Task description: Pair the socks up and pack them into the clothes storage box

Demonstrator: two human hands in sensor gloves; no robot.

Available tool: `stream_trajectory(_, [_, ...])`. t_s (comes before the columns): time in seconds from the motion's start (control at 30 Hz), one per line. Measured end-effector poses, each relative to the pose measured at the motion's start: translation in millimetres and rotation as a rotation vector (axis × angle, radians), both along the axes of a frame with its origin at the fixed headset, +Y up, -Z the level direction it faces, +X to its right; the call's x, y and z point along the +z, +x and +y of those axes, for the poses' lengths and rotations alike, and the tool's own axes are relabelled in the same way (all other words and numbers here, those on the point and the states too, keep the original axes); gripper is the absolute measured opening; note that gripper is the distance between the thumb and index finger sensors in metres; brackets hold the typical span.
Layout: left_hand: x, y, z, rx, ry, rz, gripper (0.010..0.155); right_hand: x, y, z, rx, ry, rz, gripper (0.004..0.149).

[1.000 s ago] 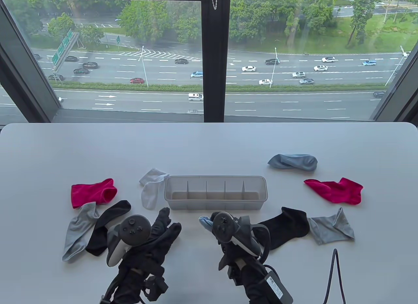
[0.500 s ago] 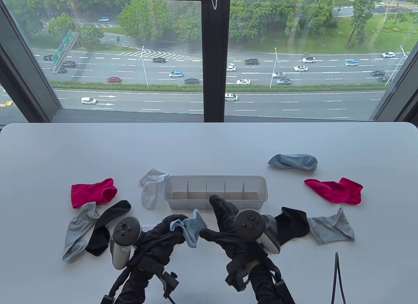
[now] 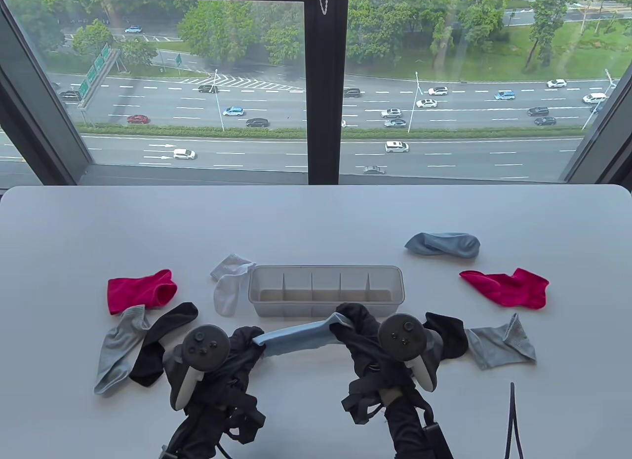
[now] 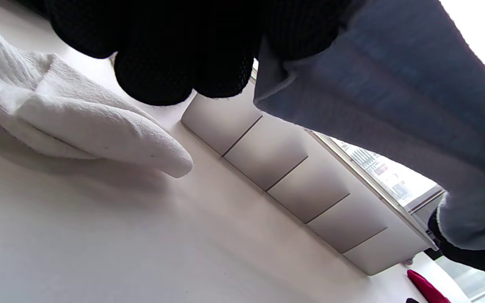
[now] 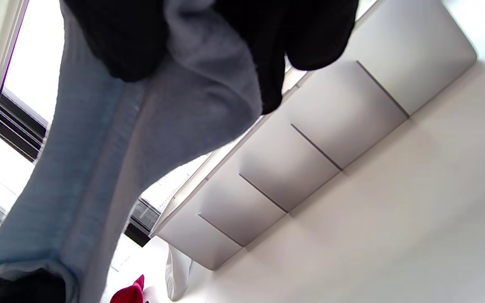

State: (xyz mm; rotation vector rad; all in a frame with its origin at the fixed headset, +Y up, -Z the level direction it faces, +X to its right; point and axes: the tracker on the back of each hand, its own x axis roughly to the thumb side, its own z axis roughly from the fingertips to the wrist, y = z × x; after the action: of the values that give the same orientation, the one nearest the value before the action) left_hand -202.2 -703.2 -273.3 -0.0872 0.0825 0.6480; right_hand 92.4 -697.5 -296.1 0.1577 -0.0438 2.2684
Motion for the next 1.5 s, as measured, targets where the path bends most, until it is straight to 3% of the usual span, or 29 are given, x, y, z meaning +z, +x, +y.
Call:
stream_trajectory(0.03, [2,0,1,-0.057,0.01,0.042,0.048,1,0,3,0.035,0.016,0.021,0.043])
stream_trajectory(0.07, [2,1,2,-0.07,0.01,0.008,0.058,0,0,4,0.069,0.02,0.053,0.043])
stream_trajectory(0.17, [3,17,4,0.117,0.066,-0.384,0.08,1,-10,7,0.155,0.013,0.174,0.044])
stream_trajectory(0.3, [3,48,5,0.152,0.025,-0.528,0.085,8,-36,12,0.185,0.003,0.334,0.044])
stream_trajectory(0.4, [3,47,5,0.114,0.07,-0.402,0.04,12,-37,14,0.151,0.026,0.272,0.045])
stream_trajectory(0.5, [5,36,4,0.137,0.077,-0.334,0.039,9,-17,13,0.066,0.086,0.067,0.046])
stream_trajectory(0.53, [4,31,3,0.178,0.096,-0.305,0.039,8,-7,11,-0.005,0.092,0.024,0.053])
stream_trajectory(0.63, [2,25,1,0.305,0.124,-0.293,0.039,1,-3,1,-0.122,-0.078,0.35,0.09])
stream_trajectory(0.7, [2,26,-1,0.403,0.106,-0.292,0.04,-1,-10,-9,-0.131,-0.218,0.461,0.097])
stream_trajectory(0.73, [2,27,-2,0.45,0.096,-0.308,0.04,-2,-15,-13,-0.132,-0.223,0.49,0.095])
stream_trajectory(0.77, [3,28,-3,0.469,0.072,-0.327,0.041,-2,-17,-13,-0.162,-0.201,0.434,0.085])
stream_trajectory(0.83, [4,30,-4,0.438,0.021,-0.346,0.044,1,-17,-8,-0.274,-0.108,0.27,0.043])
stream_trajectory(0.9, [4,31,-4,0.4,0.014,-0.343,0.046,3,-15,0,-0.323,-0.082,0.272,0.039])
stream_trajectory(1.03, [4,37,2,0.379,0.053,-0.337,0.041,8,-12,10,-0.054,0.066,0.143,0.04])
stream_trajectory(1.17, [4,44,1,0.483,-0.07,-0.512,0.041,12,-7,24,-0.174,0.062,0.15,0.041])
stream_trajectory(1.2, [5,46,-1,0.505,-0.127,-0.523,0.041,10,-6,25,-0.16,0.005,0.168,0.041])
stream_trajectory(1.27, [7,49,-6,0.406,-0.214,-0.505,0.047,4,-4,14,-0.058,-0.191,0.212,0.041])
stream_trajectory(1.33, [7,50,-14,0.197,-0.239,-0.477,0.073,-3,-2,-12,0.082,-0.3,0.21,0.042])
stream_trajectory(1.37, [6,50,-17,0.068,-0.24,-0.448,0.079,-6,-2,-28,0.182,-0.308,0.172,0.046])
stream_trajectory(1.43, [4,48,-17,-0.093,-0.211,-0.396,0.08,-8,-1,-41,0.328,-0.337,0.149,0.064])
stream_trajectory(1.5, [3,42,-13,-0.192,-0.166,-0.366,0.078,-6,1,-32,0.429,-0.282,0.147,0.066])
